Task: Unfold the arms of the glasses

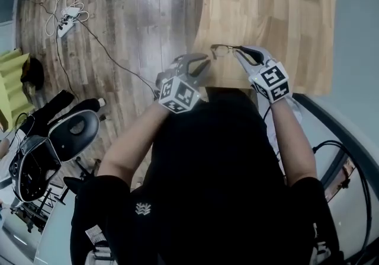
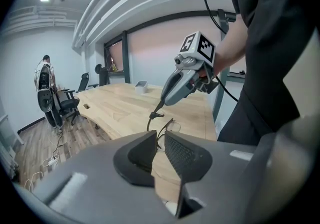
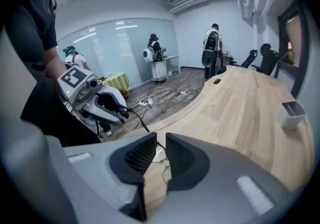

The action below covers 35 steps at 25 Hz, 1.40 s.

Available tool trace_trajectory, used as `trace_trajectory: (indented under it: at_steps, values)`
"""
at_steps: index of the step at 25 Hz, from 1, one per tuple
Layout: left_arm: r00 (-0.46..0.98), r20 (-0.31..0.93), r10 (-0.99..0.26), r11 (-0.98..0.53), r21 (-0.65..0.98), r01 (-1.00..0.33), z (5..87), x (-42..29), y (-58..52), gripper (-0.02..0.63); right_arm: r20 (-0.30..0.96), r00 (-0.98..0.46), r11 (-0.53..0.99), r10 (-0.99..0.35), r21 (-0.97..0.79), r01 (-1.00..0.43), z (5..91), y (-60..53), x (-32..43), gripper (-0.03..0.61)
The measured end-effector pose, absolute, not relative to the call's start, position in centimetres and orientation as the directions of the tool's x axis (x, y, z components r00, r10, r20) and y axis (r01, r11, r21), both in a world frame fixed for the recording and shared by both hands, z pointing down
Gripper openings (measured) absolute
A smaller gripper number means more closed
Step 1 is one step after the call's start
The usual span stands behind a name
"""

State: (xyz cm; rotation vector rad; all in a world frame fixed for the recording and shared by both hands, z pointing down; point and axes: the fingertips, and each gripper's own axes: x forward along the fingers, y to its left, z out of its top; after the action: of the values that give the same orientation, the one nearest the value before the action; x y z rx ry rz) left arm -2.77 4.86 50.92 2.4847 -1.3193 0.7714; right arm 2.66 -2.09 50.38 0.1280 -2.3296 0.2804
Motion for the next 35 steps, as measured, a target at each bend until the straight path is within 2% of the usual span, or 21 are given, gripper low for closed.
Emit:
trace_trajectory:
  at_steps: [8, 15, 23, 25, 35]
  values:
    - [0.429, 0.621, -0.656, -0.556, -0.014, -0.831, 53.1, -1.0, 4.8, 0.056, 0.783, -0.607, 0.99, 0.137, -0.095, 0.102, 56.0, -1.9, 1.9, 0.046]
    - [0.387, 0.64, -0.663, -0.499, 0.008, -0.867, 54.8, -0.2, 3.4, 0.057, 0.833, -0.513, 0.96, 0.207, -0.072, 0.271, 58.9, -2.8, 2.5, 0.046]
    - [0.369, 0.659, -0.656, -0.479, 0.014, -0.878, 55.1, -0.6, 3.5, 0.056, 0.861, -0.432, 0.925, 0.269, -0.106, 0.366, 60.7, -1.9, 2.4, 0.046]
    - [0.367, 0.663, -0.653, -0.477, 0.017, -0.879, 54.9, -0.9, 3.9, 0.056, 0.86, -0.427, 0.921, 0.279, -0.114, 0.373, 60.6, -1.3, 2.4, 0.029]
    - [0.338, 0.677, -0.653, -0.451, 0.011, -0.892, 54.5, -0.9, 4.2, 0.057, 0.768, -0.585, 0.947, 0.263, -0.088, 0.31, 57.9, -2.5, 3.5, 0.025]
